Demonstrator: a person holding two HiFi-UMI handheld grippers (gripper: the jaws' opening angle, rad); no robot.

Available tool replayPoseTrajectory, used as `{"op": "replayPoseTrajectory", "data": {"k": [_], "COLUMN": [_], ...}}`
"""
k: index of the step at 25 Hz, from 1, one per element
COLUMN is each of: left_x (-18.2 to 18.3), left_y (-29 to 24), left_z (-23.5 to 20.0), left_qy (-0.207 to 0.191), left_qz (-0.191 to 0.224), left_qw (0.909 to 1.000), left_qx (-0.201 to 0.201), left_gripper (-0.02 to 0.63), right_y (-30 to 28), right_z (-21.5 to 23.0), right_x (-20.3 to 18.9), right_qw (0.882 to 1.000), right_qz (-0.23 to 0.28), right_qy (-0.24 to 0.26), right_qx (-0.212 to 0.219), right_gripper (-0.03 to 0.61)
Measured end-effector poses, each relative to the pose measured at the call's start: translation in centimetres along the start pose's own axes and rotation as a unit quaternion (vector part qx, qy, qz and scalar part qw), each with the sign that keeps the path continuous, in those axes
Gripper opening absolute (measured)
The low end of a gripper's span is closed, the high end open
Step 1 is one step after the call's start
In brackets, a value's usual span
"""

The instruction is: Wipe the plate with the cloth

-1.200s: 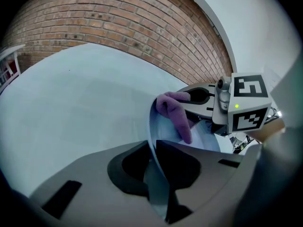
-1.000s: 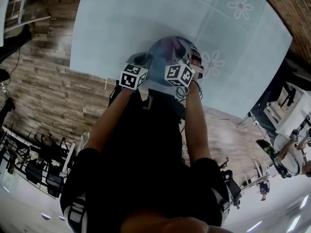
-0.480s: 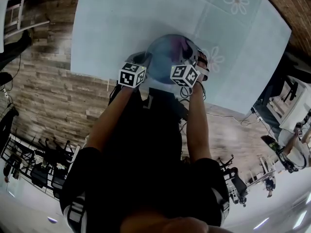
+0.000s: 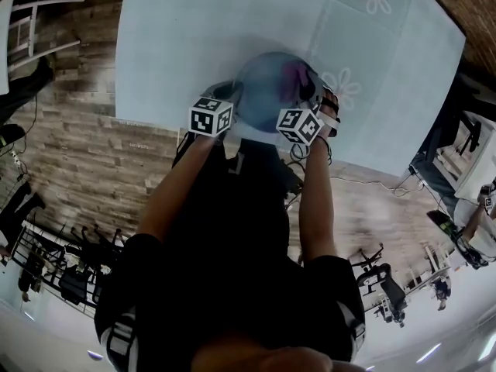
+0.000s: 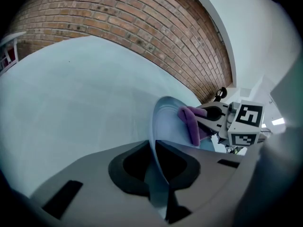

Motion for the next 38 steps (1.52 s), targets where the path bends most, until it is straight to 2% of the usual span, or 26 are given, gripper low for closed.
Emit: {"op": "replayPoseTrajectory", "data": {"k": [5, 13, 20, 26, 38], "left_x": [0.2, 0.3, 0.3, 0.5, 0.7], "left_y": [0.0, -0.2, -0.3, -0.4, -0.5], "left_z": [-0.1, -0.1, 0.0, 0.2, 0.2], "left_qy": [0.005, 0.045, 0.043, 0.049, 0.051], "left_qz": [-0.002, 0.004, 0.003, 0.009, 0.008], "left_qw": [1.0000, 0.9988, 0.9988, 0.9984, 0.9981], "left_qx": [-0.006, -0.021, -0.023, -0.026, -0.032], "left_gripper": [0.060, 0.051, 0.049, 0.048, 0.046], "right_y": [0.7, 2.3, 4.2, 5.5, 8.2], "right_z": [0.0, -0.7, -1.6, -2.3, -5.1], "right_x": [-0.9, -2.6, -3.9, -4.5, -4.2], "right_qw": [1.000, 0.999, 0.998, 0.996, 0.986], "right_qz": [-0.015, -0.043, -0.062, -0.081, -0.090], "right_qy": [0.001, 0.010, 0.027, 0.032, 0.009], "right_qx": [-0.011, -0.013, 0.002, 0.032, 0.140], "right_gripper": [0.072, 0.072, 0.071, 0.071, 0.066]}}
Point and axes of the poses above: the fingertips, and each gripper's own axes: y backward along the fingers, z to its right, x out of its top, the point moved 4 cm from there along y, backward along the fingers, and after that the axes turned 12 degrees about -x, right-handed, at the moved point
